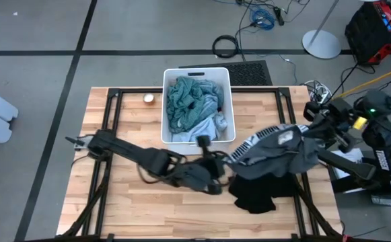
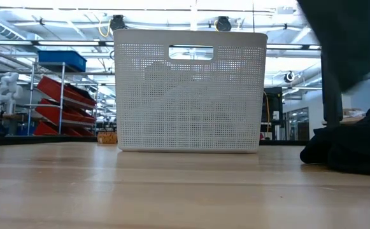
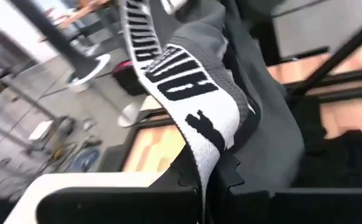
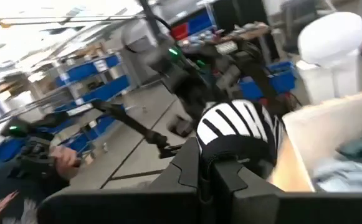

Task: Sort clothes
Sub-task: Put the gray boxer into the white laundry bin

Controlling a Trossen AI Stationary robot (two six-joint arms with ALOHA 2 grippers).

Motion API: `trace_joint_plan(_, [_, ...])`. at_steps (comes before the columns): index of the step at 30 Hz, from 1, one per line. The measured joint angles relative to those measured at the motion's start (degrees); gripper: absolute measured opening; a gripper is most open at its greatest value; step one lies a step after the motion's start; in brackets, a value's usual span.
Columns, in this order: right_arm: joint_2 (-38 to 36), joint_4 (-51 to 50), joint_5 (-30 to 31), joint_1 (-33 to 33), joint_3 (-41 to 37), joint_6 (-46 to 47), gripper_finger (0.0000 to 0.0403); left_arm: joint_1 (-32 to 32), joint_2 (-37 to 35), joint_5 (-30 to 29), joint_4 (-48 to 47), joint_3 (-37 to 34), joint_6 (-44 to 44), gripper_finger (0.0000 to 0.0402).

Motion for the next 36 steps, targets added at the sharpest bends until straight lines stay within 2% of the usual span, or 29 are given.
trace_joint_plan(7, [0.04, 4.41, 3.25, -0.02, -7.82, 4.28, 0.0000, -4.94, -4.92, -9.51, -14.11, 0.00, -8.53, 0.0004])
trace_joint_plan(12, [0.77, 20.36, 3.00, 0.58, -15.24, 12.04, 0.0000, -6.89, -5.36, -11.74, -24.78, -0.01, -17.85, 0.0004])
trace_joint_plan(16, [5.92, 31.79, 2.95, 3.85, -17.76, 16.43, 0.0000, -7.27, -5.29, -11.93, -28.14, -0.04, -21.09, 0.0004])
trace_joint_plan(20, [14.24, 35.34, 3.17, 8.17, -15.20, 15.68, 0.0000, -7.20, -5.29, -12.17, -29.31, -0.04, -21.12, 0.0004])
trace_joint_plan(25, [24.05, 35.38, 5.79, 13.09, -7.47, 10.30, 0.0000, -7.23, -5.29, -12.36, -31.31, -0.04, -21.23, 0.0004])
trace_joint_plan(30, [31.95, 35.27, 12.62, 21.00, -2.22, 5.91, 0.0000, -7.37, -5.32, -12.71, -35.74, -0.04, -22.52, 0.0004])
trace_joint_plan(36, [41.86, 35.26, 19.29, 31.84, 0.29, 1.85, 0.0000, -8.14, -6.38, -13.96, -45.14, -0.07, -30.81, 0.0004])
